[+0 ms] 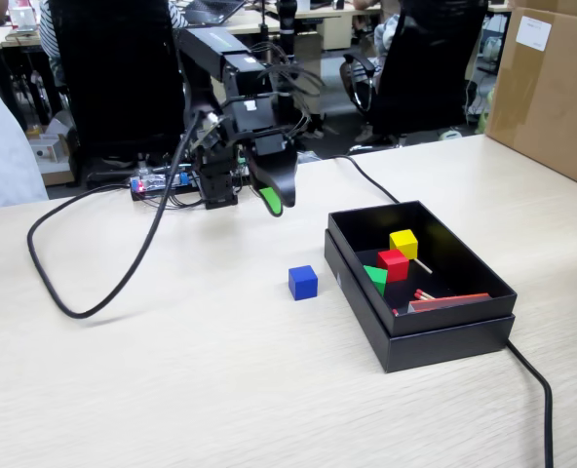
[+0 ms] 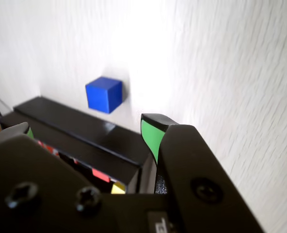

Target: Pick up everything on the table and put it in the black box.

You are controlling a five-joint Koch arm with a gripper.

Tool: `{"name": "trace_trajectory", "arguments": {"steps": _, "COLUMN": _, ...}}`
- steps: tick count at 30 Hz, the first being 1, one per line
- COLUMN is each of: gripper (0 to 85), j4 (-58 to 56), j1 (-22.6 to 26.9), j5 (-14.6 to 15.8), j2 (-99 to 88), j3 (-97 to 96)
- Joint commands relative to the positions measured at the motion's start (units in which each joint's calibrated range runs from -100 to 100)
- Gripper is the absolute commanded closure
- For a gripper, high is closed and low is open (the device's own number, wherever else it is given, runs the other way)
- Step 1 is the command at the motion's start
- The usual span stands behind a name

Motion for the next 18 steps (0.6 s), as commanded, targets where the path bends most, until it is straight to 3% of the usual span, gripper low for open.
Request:
{"name": "trace_trajectory", "arguments": {"steps": 1, "gripper": 39.8, "j4": 5.4, "j1": -0.8, "j5": 0.5, "j2": -6.0, "j3": -2.3}}
{"name": "trace_trajectory", "arguments": {"steps": 7, "gripper": 39.2, "j4": 6.5, "j1": -0.9, "j5": 1.2, "j2": -8.4, "j3": -8.5}}
{"name": "trace_trajectory", "arguments": {"steps": 14, "gripper": 39.4, "j4": 5.6, "j1": -0.9, "j5": 1.6, "j2": -0.2, "j3": -1.2}}
{"name": "trace_trajectory", "arguments": {"steps": 18, "gripper": 39.5, "j4": -1.1, "j1": -0.5, "j5": 1.7, "j2": 7.9, "j3": 7.3}}
